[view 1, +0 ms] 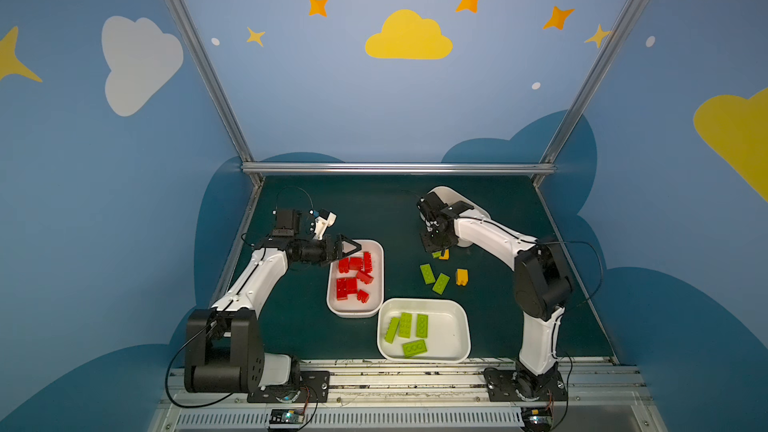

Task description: Sort the legos into containers by color

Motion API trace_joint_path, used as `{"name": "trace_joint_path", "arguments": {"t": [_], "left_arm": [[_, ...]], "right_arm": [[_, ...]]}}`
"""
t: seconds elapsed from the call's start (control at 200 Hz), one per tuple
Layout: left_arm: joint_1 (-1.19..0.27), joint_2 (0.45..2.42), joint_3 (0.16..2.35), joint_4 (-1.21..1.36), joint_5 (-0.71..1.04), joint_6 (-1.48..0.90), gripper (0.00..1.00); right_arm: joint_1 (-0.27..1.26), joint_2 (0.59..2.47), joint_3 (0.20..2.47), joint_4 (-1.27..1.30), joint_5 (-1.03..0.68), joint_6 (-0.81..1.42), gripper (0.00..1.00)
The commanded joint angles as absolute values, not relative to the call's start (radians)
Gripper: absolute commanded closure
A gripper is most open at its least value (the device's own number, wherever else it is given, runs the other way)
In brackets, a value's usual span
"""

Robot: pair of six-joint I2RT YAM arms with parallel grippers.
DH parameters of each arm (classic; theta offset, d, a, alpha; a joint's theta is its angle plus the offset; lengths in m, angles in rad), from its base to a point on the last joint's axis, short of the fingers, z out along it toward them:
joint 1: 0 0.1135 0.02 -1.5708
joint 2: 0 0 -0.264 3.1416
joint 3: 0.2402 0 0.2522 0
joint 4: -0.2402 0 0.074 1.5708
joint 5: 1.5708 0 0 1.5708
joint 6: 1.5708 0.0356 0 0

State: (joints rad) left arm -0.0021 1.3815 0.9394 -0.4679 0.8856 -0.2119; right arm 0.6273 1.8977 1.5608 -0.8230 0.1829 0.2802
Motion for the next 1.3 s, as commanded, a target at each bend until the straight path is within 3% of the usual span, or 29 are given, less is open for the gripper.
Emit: {"name": "trace_joint_path", "arguments": {"t": [0.0,0.29,0.485,0.761,1.081,1.291], "left_arm": [[0.0,1.372,0.975,-0.496,0.892,-0.189,0.01],[0.001,1.381,1.004,-0.51,0.899,-0.177,0.0],[0.004,1.404,1.021,-0.519,0.908,-0.159,0.0],[0.009,1.407,1.029,-0.525,0.912,-0.148,0.0],[0.015,1.394,1.0,-0.523,0.915,-0.146,0.01],[0.018,1.395,0.994,-0.529,0.914,-0.138,0.01]], "right_arm": [[0.631,1.794,1.542,-0.887,0.111,0.271,0.75],[0.76,1.531,1.33,-0.94,-0.182,0.147,0.77],[0.926,1.437,1.196,-0.937,-0.236,-0.052,0.77],[1.129,1.524,1.119,-0.912,-0.211,-0.29,0.75],[1.219,1.658,1.116,-0.796,-0.153,-0.314,0.72],[1.223,1.663,1.133,-0.776,-0.163,-0.314,0.55]]}}
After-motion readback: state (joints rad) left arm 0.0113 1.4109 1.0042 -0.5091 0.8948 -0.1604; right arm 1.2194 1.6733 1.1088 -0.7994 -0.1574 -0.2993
